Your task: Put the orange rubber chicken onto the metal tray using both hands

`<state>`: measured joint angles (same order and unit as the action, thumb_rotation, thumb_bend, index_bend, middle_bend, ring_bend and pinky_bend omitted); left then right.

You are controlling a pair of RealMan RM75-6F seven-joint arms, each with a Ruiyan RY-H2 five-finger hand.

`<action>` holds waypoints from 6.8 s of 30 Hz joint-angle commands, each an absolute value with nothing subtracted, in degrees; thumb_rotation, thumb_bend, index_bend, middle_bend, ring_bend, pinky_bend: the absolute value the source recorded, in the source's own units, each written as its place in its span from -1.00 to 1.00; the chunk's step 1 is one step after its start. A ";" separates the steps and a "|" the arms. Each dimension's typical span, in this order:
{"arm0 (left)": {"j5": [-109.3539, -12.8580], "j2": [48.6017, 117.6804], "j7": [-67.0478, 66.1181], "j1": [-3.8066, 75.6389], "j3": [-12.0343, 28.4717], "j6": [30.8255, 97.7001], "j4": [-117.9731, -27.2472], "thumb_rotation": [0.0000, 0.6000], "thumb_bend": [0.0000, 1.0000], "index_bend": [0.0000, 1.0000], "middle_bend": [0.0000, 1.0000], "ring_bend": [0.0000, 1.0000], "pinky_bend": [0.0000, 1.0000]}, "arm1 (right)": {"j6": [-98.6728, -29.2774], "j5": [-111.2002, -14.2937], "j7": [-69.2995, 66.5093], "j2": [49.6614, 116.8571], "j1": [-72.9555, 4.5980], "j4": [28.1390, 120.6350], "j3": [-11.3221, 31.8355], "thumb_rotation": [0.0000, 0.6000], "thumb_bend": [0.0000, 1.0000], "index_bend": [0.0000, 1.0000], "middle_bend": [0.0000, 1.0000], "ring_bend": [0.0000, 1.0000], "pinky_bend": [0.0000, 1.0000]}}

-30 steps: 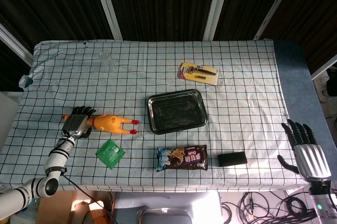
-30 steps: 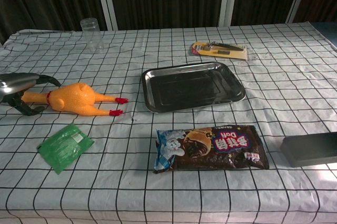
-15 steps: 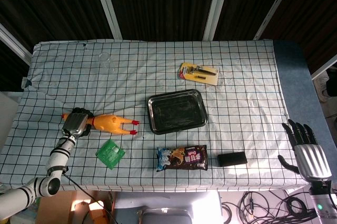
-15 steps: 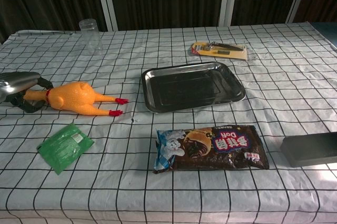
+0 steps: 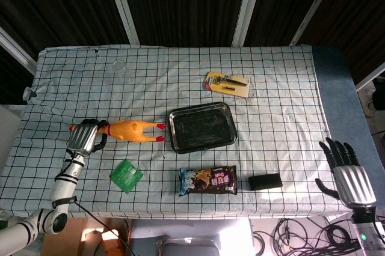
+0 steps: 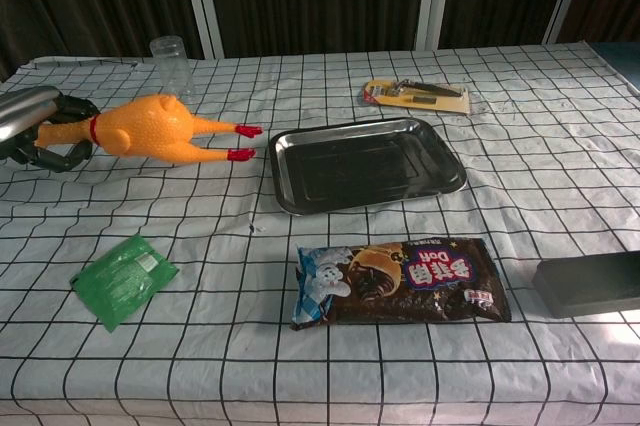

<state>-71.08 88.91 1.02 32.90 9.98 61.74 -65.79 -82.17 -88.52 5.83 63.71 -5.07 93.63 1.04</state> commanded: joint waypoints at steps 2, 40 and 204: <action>-69.50 88.83 -2.44 31.51 11.20 64.13 -69.07 1.00 0.47 0.24 0.47 -0.02 0.37 | -82.20 -93.42 0.19 65.40 -7.28 92.72 0.89 1.00 -0.62 -1.00 -1.00 -1.00 -1.00; -71.32 88.86 -19.82 32.17 10.78 69.98 -87.69 1.00 0.55 0.24 0.62 0.12 0.60 | -52.29 -36.02 36.55 94.05 -59.49 95.30 20.48 1.00 -0.62 -1.00 -1.00 -1.00 -1.00; -59.41 117.30 -9.96 52.89 20.72 54.64 -54.15 1.00 -0.25 -1.00 -1.00 -0.90 -0.35 | -52.86 -46.73 11.27 53.49 -44.86 106.87 17.88 1.00 -0.77 -1.00 -1.00 -1.00 -1.00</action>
<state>-58.67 117.43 -10.66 53.04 20.93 54.24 -53.70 -52.87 -46.73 11.27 53.49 -44.87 106.88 17.88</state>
